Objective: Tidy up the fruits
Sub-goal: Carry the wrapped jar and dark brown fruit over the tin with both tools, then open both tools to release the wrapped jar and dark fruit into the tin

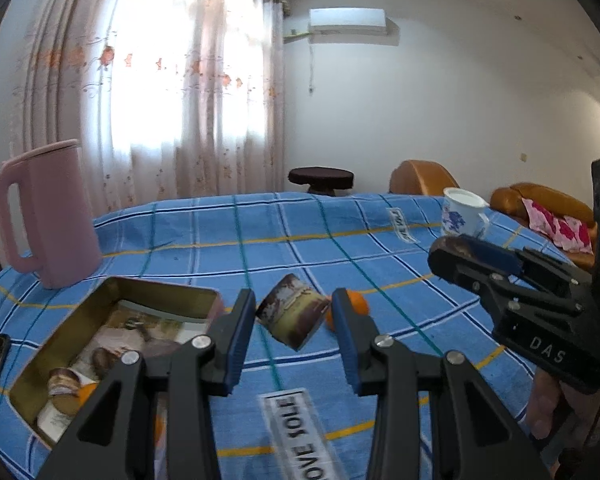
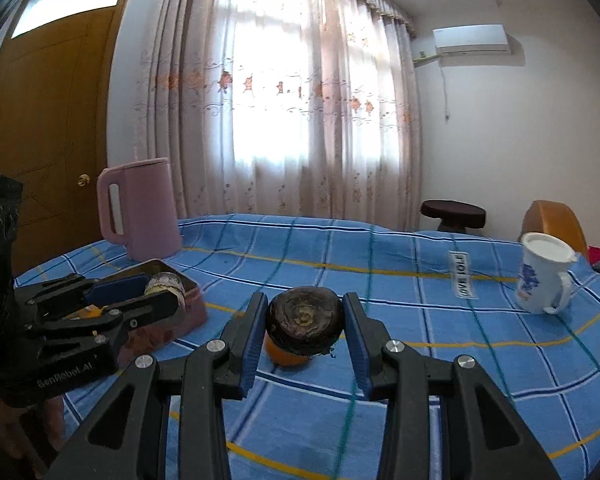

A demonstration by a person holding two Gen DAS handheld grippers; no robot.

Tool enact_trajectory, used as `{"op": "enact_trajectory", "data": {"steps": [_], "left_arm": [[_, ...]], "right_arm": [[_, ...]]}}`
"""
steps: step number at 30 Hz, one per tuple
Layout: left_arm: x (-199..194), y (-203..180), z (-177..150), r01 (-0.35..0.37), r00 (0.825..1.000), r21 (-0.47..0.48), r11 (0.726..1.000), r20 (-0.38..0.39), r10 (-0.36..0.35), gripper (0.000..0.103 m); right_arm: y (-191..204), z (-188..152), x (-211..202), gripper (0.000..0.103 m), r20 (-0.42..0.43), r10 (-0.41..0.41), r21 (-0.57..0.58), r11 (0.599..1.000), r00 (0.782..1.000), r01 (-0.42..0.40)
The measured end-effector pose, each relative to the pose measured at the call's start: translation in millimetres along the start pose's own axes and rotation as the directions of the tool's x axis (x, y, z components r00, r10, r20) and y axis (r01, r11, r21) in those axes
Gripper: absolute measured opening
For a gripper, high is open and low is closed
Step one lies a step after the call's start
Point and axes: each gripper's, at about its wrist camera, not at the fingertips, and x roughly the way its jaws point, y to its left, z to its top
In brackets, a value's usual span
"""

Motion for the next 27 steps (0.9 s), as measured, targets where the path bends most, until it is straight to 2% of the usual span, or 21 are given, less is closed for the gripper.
{"op": "enact_trajectory", "data": {"steps": [9,14,21,27], "left_arm": [[-20,62,8,-0.085,0.996,-0.059,0.995,0.015,0.086,0.041],[-21,98,7,-0.135,0.991,-0.097,0.986,-0.007,0.135,0.041],[-13,138,-1,-0.185,0.982,-0.147,0.972,-0.065,0.177,0.041],[-6,155,-11,-0.191,0.978,-0.171,0.967,-0.113,0.173,0.041]], "right_arm": [[53,31,26,0.04,-0.018,0.122,-0.058,0.991,0.992,-0.123],[87,40,50,0.04,-0.052,0.19,-0.066,0.979,0.98,-0.194],[126,37,91,0.04,-0.128,0.246,-0.075,0.964,0.961,-0.257],[150,27,117,0.04,-0.193,0.261,-0.096,0.954,0.946,-0.283]]}}
